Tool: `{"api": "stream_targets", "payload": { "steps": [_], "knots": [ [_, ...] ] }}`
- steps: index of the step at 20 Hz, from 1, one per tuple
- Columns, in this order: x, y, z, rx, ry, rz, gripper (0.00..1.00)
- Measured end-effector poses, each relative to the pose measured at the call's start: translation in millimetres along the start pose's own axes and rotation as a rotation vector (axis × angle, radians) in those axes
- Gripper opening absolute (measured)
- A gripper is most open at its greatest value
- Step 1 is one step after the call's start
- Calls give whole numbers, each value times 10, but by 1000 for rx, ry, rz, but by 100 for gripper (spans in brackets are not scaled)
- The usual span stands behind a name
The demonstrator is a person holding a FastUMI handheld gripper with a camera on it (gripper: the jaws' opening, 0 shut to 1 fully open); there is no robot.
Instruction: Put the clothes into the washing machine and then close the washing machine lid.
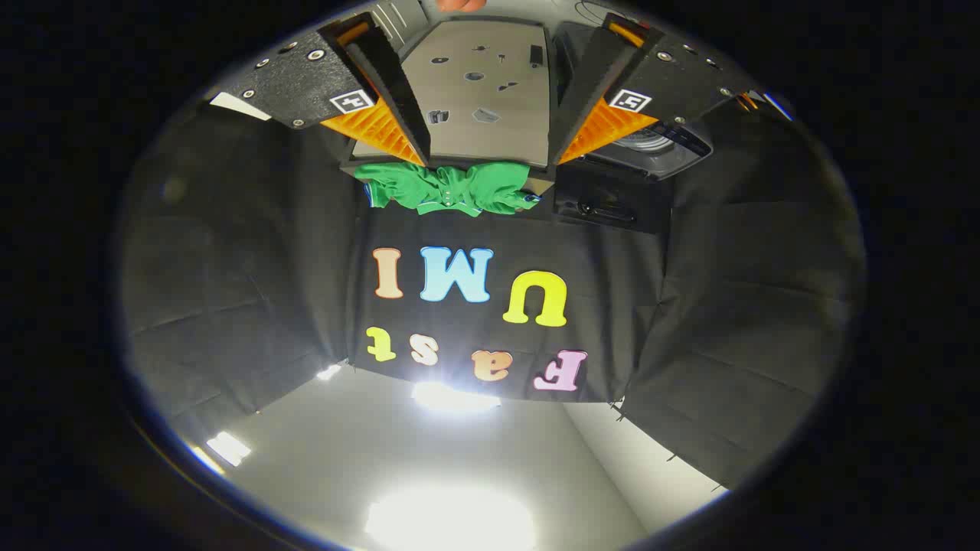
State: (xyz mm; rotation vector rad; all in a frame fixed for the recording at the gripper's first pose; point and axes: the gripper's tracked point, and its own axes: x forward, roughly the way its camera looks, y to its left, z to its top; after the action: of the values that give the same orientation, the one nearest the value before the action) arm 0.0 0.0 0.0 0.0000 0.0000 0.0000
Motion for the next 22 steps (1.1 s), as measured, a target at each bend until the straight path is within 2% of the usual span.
{"api": "stream_targets", "payload": {
  "steps": [22],
  "knots": [
    [173, 101, -184, 26, 80, -2, 95]
  ]
}}
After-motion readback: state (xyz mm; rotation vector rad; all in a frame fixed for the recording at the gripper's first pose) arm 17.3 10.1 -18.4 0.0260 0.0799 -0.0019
